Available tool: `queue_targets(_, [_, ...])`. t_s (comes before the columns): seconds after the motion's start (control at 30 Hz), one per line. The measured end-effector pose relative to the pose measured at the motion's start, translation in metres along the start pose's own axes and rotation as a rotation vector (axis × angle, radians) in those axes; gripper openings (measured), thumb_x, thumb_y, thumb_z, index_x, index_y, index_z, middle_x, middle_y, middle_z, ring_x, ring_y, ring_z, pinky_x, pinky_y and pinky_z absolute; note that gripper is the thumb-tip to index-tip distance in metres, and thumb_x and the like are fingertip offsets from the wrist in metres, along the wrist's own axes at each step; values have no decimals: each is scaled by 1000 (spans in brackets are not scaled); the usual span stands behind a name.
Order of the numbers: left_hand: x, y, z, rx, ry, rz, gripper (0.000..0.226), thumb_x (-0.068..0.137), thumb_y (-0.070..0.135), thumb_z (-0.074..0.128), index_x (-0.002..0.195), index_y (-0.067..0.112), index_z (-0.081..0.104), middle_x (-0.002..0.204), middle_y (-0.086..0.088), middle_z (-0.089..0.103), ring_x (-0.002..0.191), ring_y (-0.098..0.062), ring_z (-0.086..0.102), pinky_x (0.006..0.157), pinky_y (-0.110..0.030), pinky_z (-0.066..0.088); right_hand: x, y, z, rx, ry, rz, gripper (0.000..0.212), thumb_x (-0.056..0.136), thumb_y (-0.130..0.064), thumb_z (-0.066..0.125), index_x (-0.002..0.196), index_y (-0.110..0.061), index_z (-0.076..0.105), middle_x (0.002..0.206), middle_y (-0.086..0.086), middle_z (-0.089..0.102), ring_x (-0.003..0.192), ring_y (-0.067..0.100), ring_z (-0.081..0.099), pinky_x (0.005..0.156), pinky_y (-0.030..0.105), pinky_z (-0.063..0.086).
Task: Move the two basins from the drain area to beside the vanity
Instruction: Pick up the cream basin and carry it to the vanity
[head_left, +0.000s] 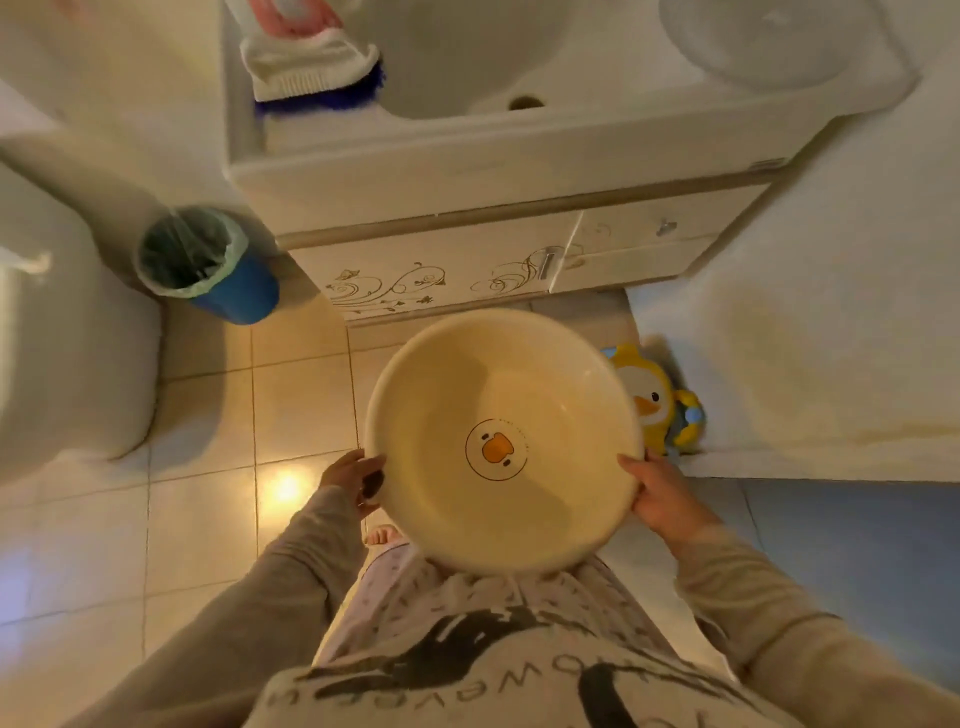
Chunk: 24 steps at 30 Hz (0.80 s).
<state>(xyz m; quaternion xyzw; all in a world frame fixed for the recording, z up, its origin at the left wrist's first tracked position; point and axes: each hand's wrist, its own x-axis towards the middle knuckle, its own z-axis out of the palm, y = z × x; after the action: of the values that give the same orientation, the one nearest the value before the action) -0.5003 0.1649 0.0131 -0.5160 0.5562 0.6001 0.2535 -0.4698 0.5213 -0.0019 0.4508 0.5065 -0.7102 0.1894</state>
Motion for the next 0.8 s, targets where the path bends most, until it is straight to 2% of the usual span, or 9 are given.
queue_targets(0.1, [-9,-15,9,-60,28,-33,44,83,10,63,126,8,55,128,-19,56,100,-32,51,77,-38,51,18,-17,-5,-67,-14,38,46,90,-4,51,136,-10,47,99,2,65,92,21,60,76,40,49])
queue_targets(0.2, [-7,-26,12,-102,66,-62,47,82,10,64,127,9,54,133,-19,54,101,-32,51,85,-41,51,32,-24,0,-141,-14,68,48,90,-1,50,137,-7,44,99,6,63,100,29,56,85,45,46])
queue_targets(0.23, [-5,-29,12,-107,76,-76,49,82,11,65,130,9,53,134,-19,53,103,-32,51,88,-42,50,36,-24,2,-160,-9,89,49,90,0,50,138,-6,43,103,9,63,105,29,53,88,48,45])
queue_targets(0.33, [3,-35,11,-75,110,-97,51,82,12,64,132,10,51,134,-18,54,106,-32,51,92,-42,49,41,-15,5,-195,28,146,50,91,2,49,140,-3,42,132,21,54,116,33,50,101,51,40])
queue_targets(0.4, [13,-36,10,-41,122,-108,48,82,13,64,129,10,53,133,-19,54,105,-33,50,91,-42,49,45,-8,5,-219,56,199,50,90,1,51,140,-4,43,139,21,50,122,34,49,104,50,40])
queue_targets(0.5, [32,-41,8,27,135,-138,44,82,12,64,126,9,55,132,-19,55,101,-31,50,87,-41,48,56,9,1,-306,42,255,48,90,-2,53,137,-4,46,131,19,54,111,30,51,90,44,45])
queue_targets(0.67, [99,-63,16,76,161,-211,42,83,11,63,125,8,56,122,-18,58,97,-29,51,83,-39,48,111,52,-3,-382,85,315,43,88,-4,57,130,-7,52,117,16,58,103,30,54,78,41,49])
queue_targets(0.8, [183,-100,26,80,157,-297,14,83,9,62,97,12,62,107,-12,55,97,-30,50,81,-42,48,196,106,-7,-385,88,336,38,88,-6,57,125,-12,56,110,12,64,103,30,57,73,38,50])
